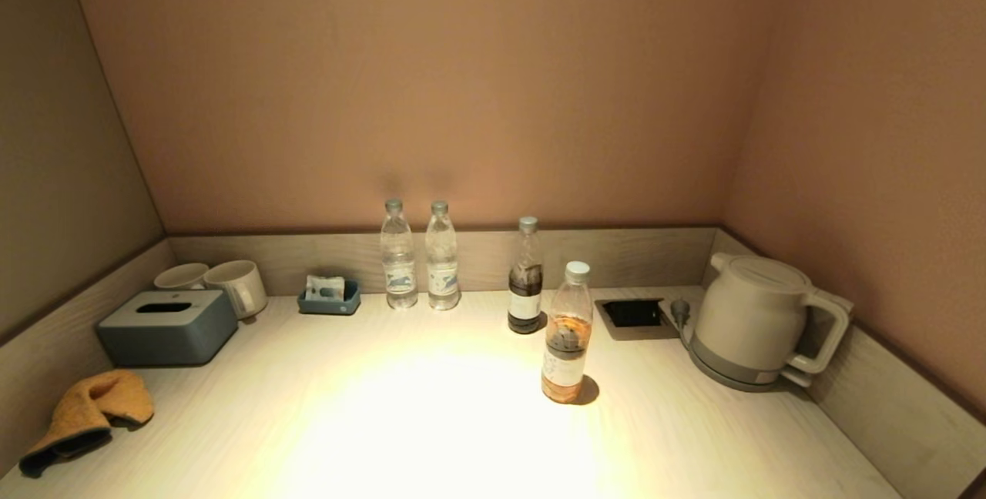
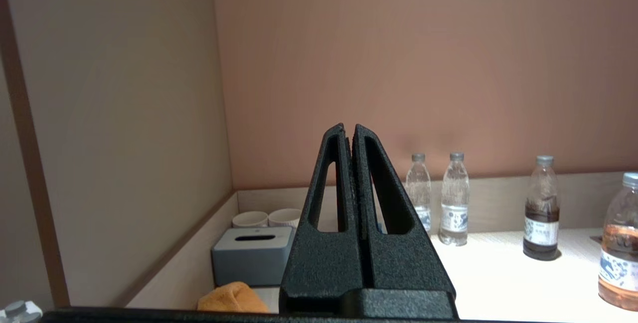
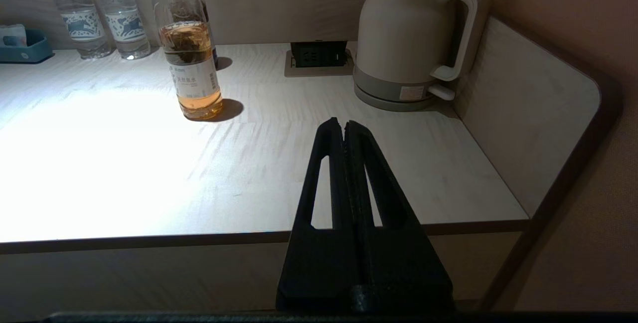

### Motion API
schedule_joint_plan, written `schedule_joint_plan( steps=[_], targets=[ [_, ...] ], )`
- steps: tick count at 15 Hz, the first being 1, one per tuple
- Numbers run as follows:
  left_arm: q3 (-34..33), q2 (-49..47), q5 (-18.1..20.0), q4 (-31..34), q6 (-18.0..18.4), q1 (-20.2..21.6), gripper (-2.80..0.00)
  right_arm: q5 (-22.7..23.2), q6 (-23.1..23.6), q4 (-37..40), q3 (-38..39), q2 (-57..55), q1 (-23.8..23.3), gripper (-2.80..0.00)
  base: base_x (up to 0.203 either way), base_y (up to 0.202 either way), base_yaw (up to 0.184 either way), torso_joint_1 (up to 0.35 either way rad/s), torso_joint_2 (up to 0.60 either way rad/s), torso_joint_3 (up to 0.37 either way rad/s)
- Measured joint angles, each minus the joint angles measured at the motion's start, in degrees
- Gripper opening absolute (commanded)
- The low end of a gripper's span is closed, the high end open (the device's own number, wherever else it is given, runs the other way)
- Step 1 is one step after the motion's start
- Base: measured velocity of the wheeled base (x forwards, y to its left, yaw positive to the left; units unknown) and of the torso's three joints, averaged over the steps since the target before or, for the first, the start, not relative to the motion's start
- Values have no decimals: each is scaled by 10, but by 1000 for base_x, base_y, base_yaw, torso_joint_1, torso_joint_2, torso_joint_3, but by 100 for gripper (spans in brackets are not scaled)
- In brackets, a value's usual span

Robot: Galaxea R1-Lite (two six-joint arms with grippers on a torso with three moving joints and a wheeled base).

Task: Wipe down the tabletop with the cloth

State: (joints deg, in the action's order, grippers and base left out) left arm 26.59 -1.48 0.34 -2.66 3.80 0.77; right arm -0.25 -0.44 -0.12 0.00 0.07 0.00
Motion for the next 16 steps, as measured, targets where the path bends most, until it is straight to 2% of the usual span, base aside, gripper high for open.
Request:
schedule_joint_plan(
  steps=[2, 6, 8, 12, 16],
  targets=[
    [-35, 10, -5, -43, 2, 0, -280, 0, 0, 0, 0, 0, 0, -280, 0, 0, 0, 0, 0, 0],
    [-180, 14, -9, -151, 2, 0, -280, 0, 0, 0, 0, 0, 0, -280, 0, 0, 0, 0, 0, 0],
    [-227, 14, -9, -180, 2, 0, -280, 0, 0, 0, 0, 0, 0, -280, 0, 0, 0, 0, 0, 0],
    [-262, 14, -5, -168, -3, 0, -280, 0, 0, -1, 0, 0, 0, -280, 0, 0, 0, 0, 0, 0],
    [-265, 15, -3, -99, -5, 0, -280, 0, 0, 0, 0, 0, 0, -280, 0, 0, 0, 0, 0, 0]
  ],
)
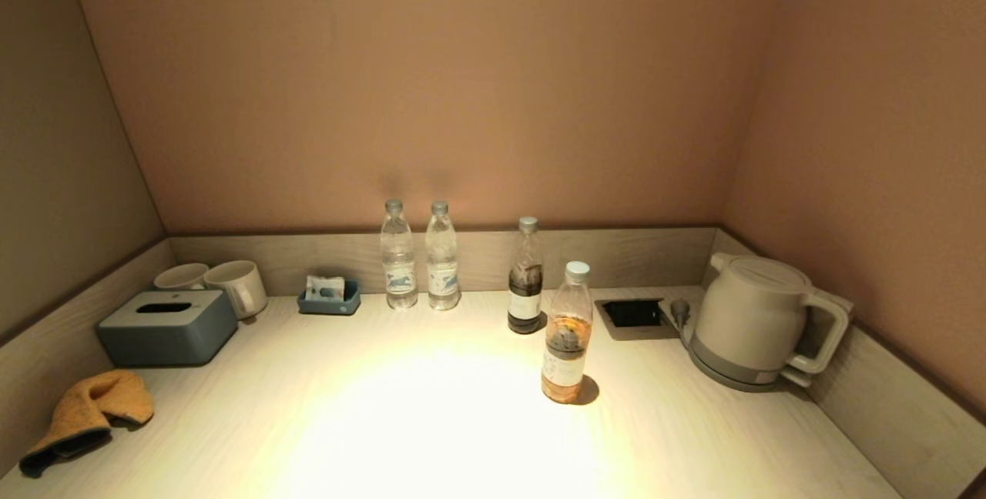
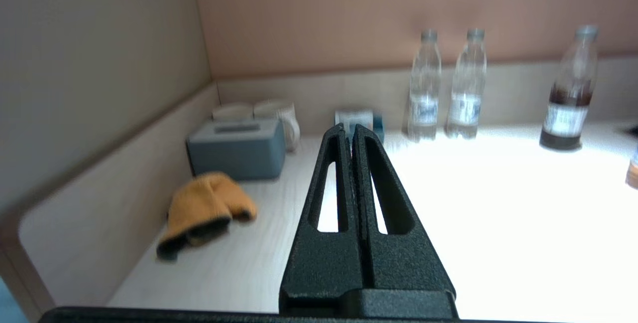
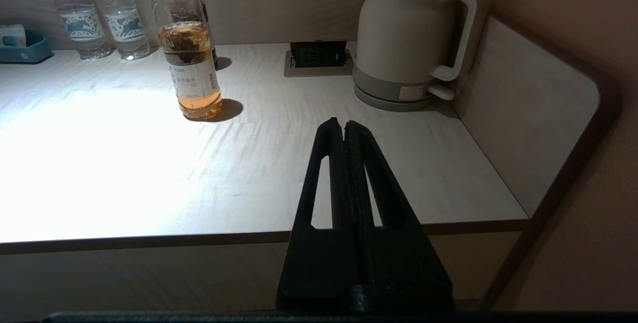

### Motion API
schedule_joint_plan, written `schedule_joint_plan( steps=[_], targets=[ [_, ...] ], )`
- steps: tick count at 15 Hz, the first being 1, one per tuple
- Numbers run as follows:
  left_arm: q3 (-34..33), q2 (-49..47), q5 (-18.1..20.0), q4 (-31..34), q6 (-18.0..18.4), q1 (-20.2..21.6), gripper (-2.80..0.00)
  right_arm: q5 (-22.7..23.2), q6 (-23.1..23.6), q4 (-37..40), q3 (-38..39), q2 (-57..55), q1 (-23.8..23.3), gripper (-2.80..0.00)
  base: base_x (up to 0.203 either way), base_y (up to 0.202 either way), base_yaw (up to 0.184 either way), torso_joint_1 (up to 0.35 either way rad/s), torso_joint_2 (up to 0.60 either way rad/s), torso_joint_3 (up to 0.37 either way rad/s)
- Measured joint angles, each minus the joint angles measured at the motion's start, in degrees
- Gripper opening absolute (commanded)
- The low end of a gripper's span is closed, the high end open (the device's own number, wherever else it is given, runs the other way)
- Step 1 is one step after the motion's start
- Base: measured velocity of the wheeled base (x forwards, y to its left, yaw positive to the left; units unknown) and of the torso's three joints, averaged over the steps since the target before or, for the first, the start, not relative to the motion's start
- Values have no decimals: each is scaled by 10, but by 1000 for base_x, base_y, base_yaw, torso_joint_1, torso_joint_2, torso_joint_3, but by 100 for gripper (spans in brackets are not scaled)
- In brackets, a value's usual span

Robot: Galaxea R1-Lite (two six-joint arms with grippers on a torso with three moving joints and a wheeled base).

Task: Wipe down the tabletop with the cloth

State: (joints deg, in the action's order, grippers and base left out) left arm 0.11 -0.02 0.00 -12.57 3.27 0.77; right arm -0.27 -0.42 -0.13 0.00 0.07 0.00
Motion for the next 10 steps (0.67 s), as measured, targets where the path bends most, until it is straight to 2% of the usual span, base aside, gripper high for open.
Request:
schedule_joint_plan(
  steps=[3, 7, 10],
  targets=[
    [-1, 0, 0, 36, -1, 0, -280, 0, 0, 0, 0, 0, 0, -280, 0, 0, 0, 0, 0, 0],
    [-1, 0, 0, 126, -3, 0, -280, 0, 0, 0, 0, 0, 0, -280, 0, 0, 0, 0, 0, 0],
    [-1, 0, 1, 132, -3, 0, -280, 0, 0, 0, 0, 0, 0, -280, 0, 0, 0, 0, 0, 0]
  ],
)
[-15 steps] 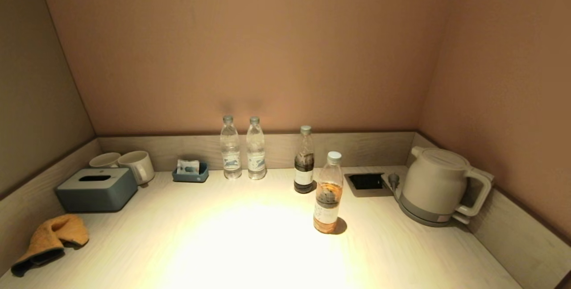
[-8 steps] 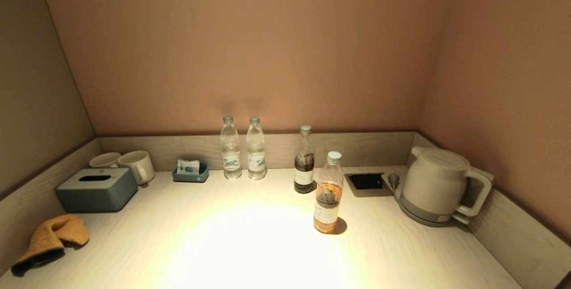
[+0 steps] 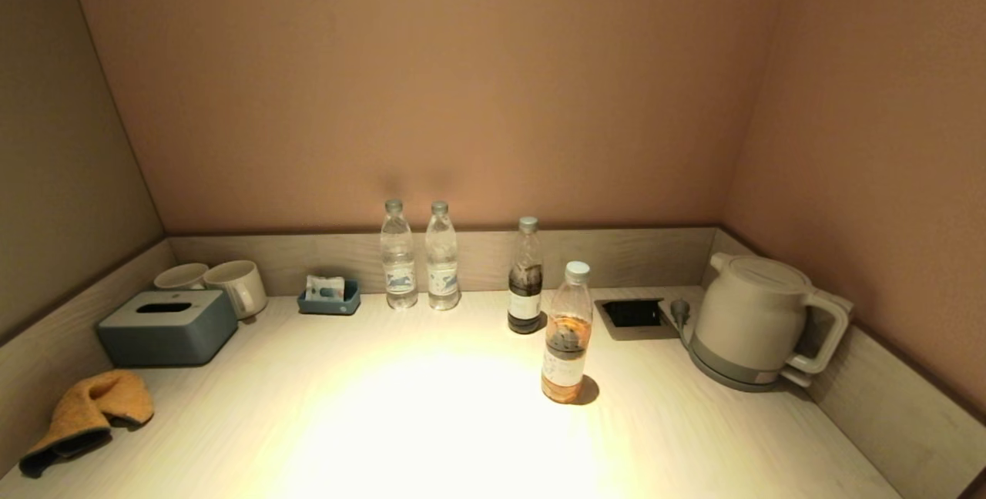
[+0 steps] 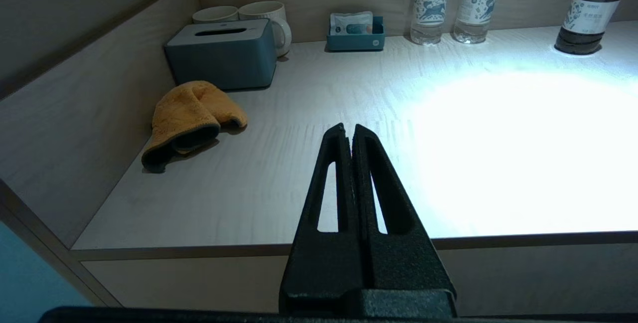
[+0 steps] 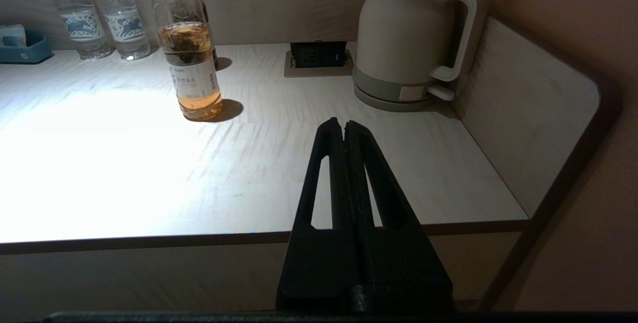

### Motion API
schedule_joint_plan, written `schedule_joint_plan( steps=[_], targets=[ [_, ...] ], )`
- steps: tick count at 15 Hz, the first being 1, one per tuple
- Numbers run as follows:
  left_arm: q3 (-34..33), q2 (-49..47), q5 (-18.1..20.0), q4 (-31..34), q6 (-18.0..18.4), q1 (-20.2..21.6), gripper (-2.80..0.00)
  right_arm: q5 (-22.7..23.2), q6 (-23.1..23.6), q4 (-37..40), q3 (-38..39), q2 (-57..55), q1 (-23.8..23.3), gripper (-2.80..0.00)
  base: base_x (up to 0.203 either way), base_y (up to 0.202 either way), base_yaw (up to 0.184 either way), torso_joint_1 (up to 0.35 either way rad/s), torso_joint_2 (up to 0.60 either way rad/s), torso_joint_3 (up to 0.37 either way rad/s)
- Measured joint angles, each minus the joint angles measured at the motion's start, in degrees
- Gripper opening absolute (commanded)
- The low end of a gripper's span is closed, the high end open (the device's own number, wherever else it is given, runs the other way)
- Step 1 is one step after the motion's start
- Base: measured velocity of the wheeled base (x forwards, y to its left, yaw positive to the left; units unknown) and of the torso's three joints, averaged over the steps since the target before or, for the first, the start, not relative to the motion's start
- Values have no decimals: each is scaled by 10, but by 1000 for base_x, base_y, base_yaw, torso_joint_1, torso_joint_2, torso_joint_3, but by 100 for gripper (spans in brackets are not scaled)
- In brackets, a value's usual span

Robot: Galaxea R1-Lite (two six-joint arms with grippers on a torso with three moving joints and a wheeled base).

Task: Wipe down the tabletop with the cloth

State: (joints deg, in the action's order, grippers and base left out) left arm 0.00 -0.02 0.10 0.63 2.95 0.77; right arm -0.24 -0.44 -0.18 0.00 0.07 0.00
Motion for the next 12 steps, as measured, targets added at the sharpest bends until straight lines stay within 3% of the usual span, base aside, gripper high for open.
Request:
schedule_joint_plan(
  steps=[12],
  targets=[
    [0, 0, 0, 0, -10, 0, -280, 0, 0, 0, 0, 0, 0, -280, 0, 0, 0, 0, 0, 0]
  ],
)
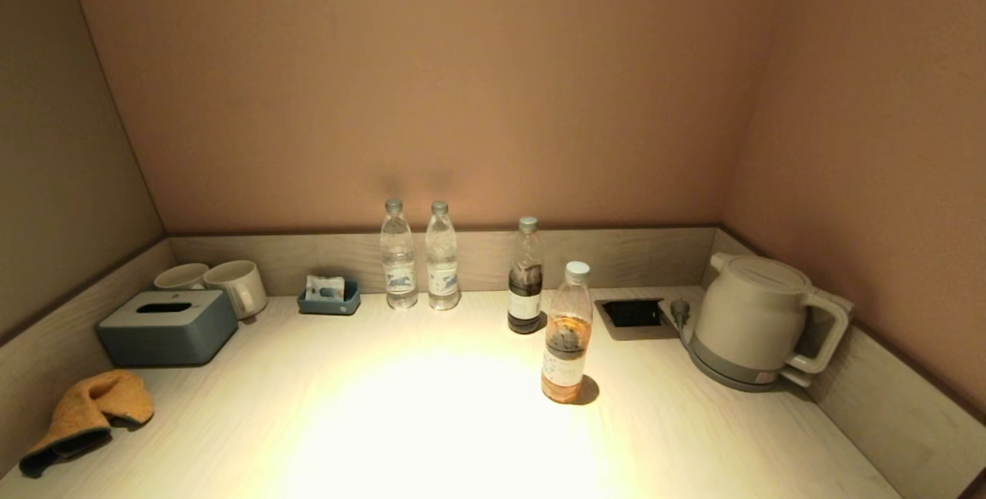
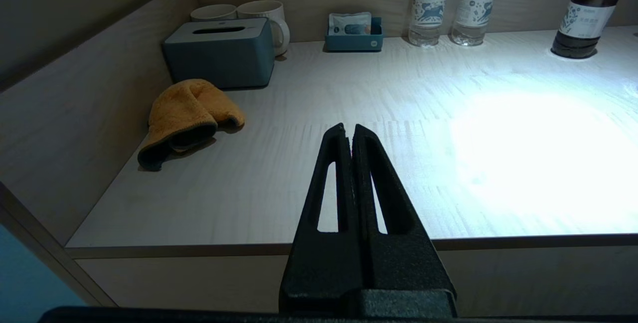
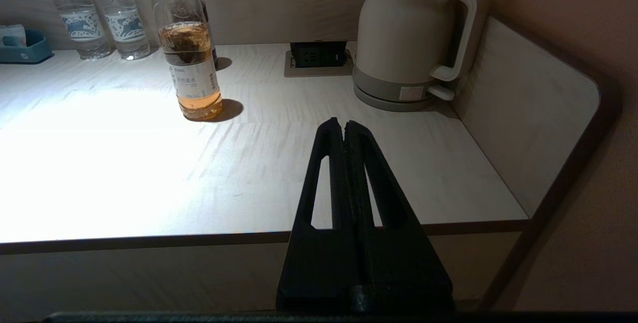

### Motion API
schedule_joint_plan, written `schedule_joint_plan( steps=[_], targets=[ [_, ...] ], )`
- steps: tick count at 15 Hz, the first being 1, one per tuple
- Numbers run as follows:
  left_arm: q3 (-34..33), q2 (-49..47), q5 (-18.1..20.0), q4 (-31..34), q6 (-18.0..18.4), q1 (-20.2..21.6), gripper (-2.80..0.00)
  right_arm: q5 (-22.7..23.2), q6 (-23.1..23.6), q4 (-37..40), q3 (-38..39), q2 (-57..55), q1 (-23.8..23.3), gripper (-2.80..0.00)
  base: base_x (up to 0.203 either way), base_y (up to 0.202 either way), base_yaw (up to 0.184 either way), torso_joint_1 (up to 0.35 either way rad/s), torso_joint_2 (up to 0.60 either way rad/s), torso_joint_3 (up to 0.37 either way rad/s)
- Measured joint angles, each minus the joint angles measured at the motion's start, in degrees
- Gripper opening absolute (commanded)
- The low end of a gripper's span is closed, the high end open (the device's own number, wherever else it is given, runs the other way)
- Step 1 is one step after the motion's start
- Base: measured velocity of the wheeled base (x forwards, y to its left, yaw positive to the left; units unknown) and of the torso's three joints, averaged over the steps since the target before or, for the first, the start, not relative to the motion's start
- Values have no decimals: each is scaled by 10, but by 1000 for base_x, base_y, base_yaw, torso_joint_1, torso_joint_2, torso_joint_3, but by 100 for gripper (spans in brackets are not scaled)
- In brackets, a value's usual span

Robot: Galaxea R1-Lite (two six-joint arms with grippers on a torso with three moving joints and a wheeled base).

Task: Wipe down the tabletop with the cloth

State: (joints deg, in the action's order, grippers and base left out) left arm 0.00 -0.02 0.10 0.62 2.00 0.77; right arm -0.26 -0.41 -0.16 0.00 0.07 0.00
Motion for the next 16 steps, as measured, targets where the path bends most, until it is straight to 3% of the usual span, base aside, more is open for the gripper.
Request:
schedule_joint_plan(
  steps=[16],
  targets=[
    [0, 0, 0, 0, 0, 0, -280, 0, 0, 0, 0, 0, 0, -280, 0, 0, 0, 0, 0, 0]
  ],
)
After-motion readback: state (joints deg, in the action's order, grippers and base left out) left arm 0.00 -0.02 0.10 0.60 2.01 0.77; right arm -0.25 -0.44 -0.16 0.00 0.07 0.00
